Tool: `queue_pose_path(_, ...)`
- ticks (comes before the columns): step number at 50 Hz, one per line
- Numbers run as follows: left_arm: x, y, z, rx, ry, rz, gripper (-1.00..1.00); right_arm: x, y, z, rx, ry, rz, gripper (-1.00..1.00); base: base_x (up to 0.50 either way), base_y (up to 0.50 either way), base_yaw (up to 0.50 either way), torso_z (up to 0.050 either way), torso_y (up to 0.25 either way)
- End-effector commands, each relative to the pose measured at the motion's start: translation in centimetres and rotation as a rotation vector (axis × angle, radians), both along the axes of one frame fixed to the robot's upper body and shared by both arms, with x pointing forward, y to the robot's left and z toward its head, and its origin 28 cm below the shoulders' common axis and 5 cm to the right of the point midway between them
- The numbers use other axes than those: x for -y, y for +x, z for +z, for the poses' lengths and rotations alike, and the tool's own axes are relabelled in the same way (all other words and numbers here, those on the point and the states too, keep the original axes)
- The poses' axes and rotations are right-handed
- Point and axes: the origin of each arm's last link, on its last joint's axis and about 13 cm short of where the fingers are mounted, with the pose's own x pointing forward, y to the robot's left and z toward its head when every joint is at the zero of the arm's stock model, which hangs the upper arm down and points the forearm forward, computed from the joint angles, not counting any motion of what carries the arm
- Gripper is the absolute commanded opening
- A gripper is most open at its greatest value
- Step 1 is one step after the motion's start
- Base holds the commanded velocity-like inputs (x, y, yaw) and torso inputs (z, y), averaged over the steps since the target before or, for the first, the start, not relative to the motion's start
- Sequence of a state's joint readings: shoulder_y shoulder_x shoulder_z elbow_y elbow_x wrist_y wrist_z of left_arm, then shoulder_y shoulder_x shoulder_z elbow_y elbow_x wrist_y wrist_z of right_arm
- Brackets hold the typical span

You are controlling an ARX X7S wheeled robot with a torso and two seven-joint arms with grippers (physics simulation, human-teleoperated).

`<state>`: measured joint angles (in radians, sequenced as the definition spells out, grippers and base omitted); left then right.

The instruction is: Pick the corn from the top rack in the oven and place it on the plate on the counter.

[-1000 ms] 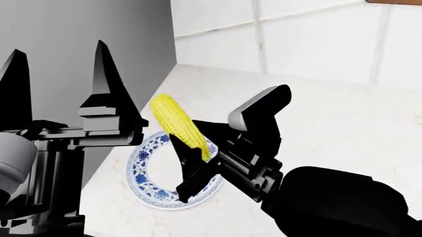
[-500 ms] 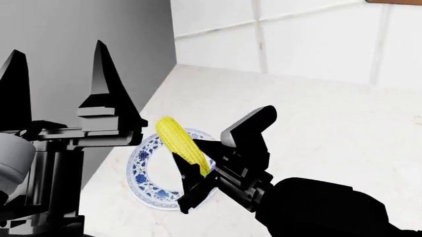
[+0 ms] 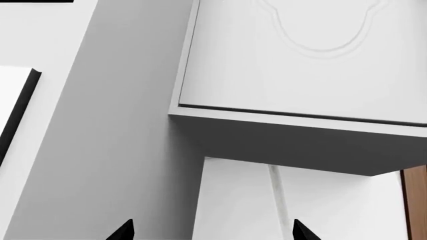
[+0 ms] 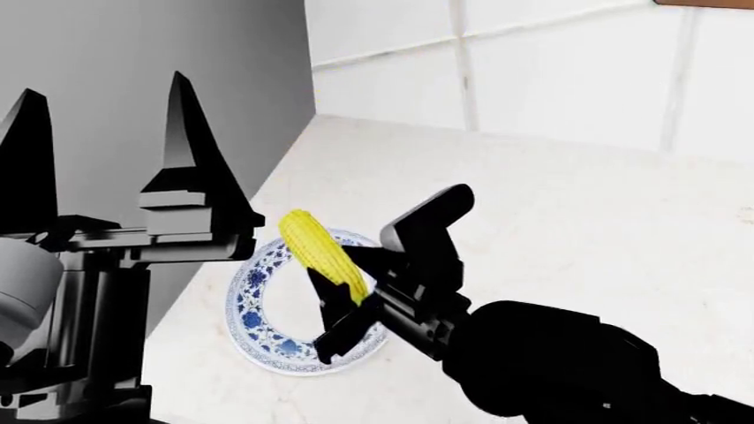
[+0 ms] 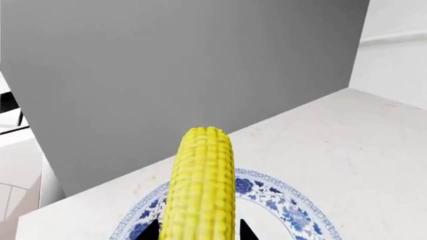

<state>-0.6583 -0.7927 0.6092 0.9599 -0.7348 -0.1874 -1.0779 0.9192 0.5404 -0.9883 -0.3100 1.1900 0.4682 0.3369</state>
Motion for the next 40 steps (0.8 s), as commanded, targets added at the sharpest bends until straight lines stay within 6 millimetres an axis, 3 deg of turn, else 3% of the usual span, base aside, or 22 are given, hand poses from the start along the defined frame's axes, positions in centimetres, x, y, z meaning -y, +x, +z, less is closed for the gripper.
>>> queue_pose_path(1, 0.0, 0.0, 0.1, 0.0, 0.0, -0.002, 1.0, -0.3, 1.2, -0.1, 0.016, -0.022, -0.004, -1.0, 0.0, 0.0, 0.0, 0.0, 0.0)
queue_pose_path(17, -0.1, 0.0, 0.0, 0.001, -0.004, 0.001, 1.0, -0.4, 2.3, -0.9, -0.002, -0.032, -0.019, -1.0, 0.0, 0.0, 0.0, 0.0, 0.001)
queue_pose_path(40, 0.0, 0.0, -0.2, -0.001, -0.011, -0.003, 1.0, -0.5, 1.6, -1.6, -0.028, -0.086, 0.012, -1.0, 0.0, 0.0, 0.0, 0.0, 0.0)
